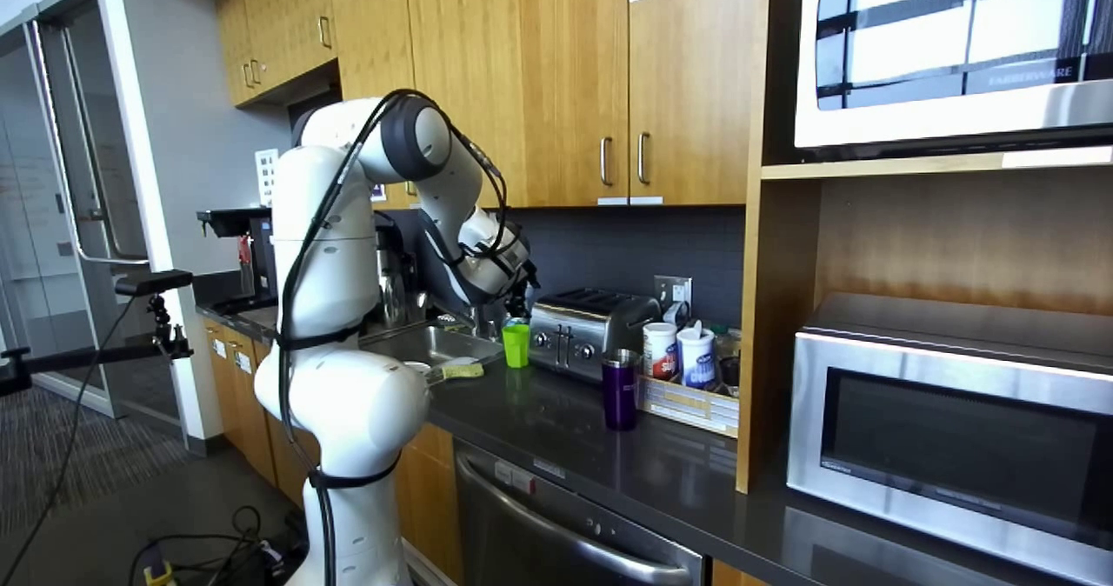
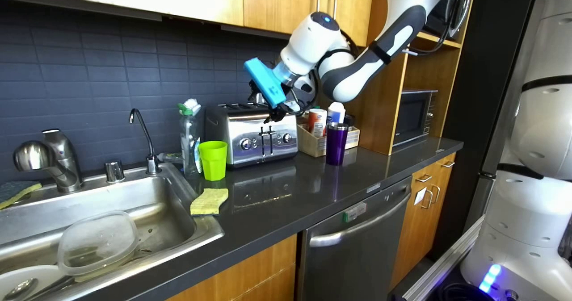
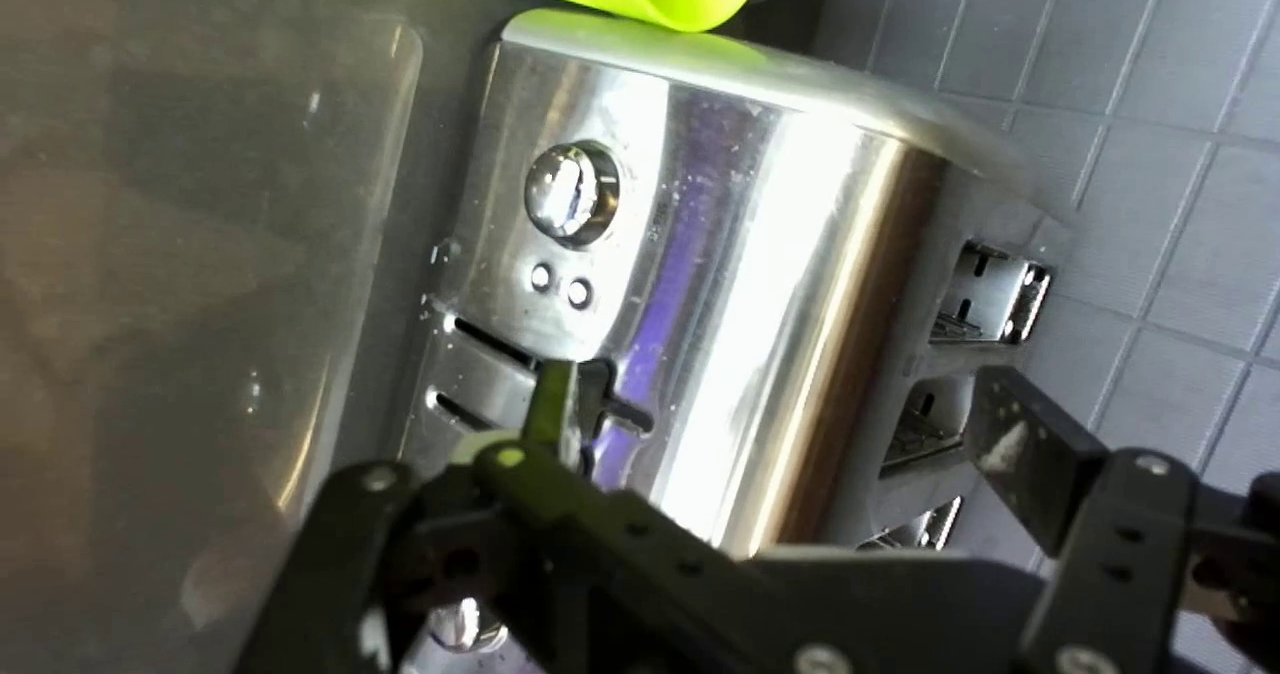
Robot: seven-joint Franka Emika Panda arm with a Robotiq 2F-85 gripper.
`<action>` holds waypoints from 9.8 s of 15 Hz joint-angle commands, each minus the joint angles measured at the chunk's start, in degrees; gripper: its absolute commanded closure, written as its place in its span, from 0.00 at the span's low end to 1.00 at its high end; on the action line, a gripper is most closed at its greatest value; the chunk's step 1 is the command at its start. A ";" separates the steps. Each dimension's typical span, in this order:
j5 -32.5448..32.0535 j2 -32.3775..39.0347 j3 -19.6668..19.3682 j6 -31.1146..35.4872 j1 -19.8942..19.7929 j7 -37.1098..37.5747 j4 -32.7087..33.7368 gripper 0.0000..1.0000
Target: Press a button on the left side of the toaster
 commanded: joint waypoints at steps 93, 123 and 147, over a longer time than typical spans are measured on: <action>77.85 26.58 -68.29 11.66 73.92 -58.84 -2.36 1.00; 76.12 27.68 -61.47 10.97 65.99 -59.80 1.40 1.00; 76.23 26.64 -57.74 9.65 62.62 -60.38 2.75 1.00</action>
